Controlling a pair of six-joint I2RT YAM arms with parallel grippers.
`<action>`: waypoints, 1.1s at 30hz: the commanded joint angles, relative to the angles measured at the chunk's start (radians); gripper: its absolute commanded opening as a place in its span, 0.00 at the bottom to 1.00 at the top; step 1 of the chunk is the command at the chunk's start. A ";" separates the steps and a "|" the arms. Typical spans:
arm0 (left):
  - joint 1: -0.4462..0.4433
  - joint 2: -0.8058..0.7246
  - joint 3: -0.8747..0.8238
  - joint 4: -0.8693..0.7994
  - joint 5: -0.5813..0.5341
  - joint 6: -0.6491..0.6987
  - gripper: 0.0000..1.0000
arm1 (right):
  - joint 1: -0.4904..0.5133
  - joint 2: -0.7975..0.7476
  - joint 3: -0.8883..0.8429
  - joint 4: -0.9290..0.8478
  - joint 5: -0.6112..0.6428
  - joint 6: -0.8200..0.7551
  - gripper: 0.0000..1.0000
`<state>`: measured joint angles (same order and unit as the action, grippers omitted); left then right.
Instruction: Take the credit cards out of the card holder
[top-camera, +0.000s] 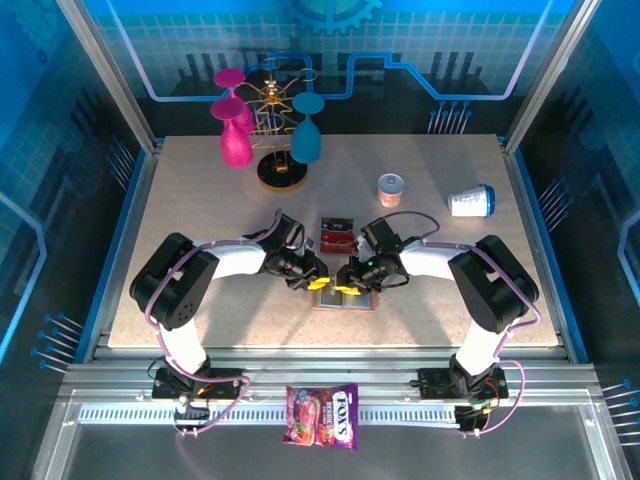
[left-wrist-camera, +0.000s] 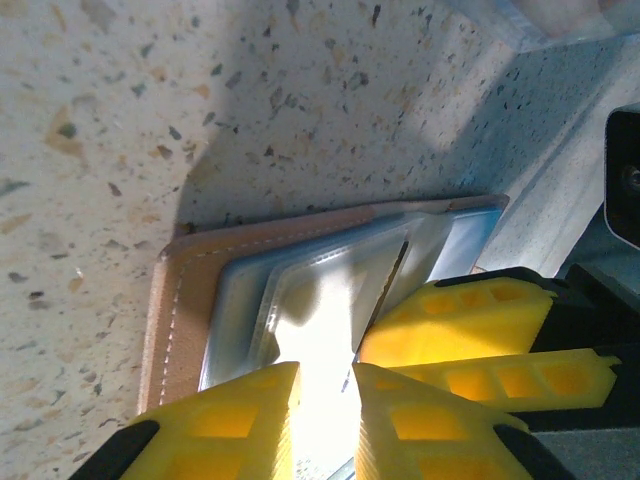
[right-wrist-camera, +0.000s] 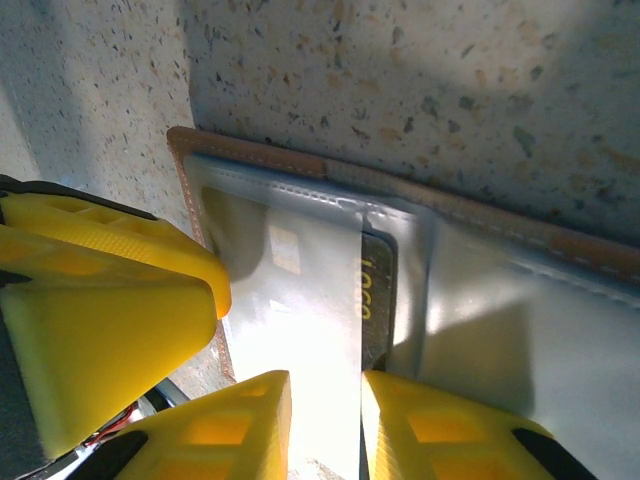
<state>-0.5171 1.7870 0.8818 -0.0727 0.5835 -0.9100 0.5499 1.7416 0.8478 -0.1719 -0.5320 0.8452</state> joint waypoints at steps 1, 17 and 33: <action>-0.006 0.004 -0.006 -0.026 0.004 0.017 0.21 | 0.016 0.014 0.006 -0.057 0.024 -0.027 0.28; -0.006 0.011 -0.011 -0.038 -0.002 0.025 0.21 | 0.012 -0.035 0.024 -0.112 0.069 -0.051 0.29; 0.001 0.036 -0.026 -0.040 -0.005 0.034 0.21 | 0.001 -0.037 0.021 -0.104 0.071 -0.055 0.28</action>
<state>-0.5171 1.8057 0.8806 -0.0761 0.5808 -0.9054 0.5495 1.7164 0.8593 -0.2462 -0.4774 0.8036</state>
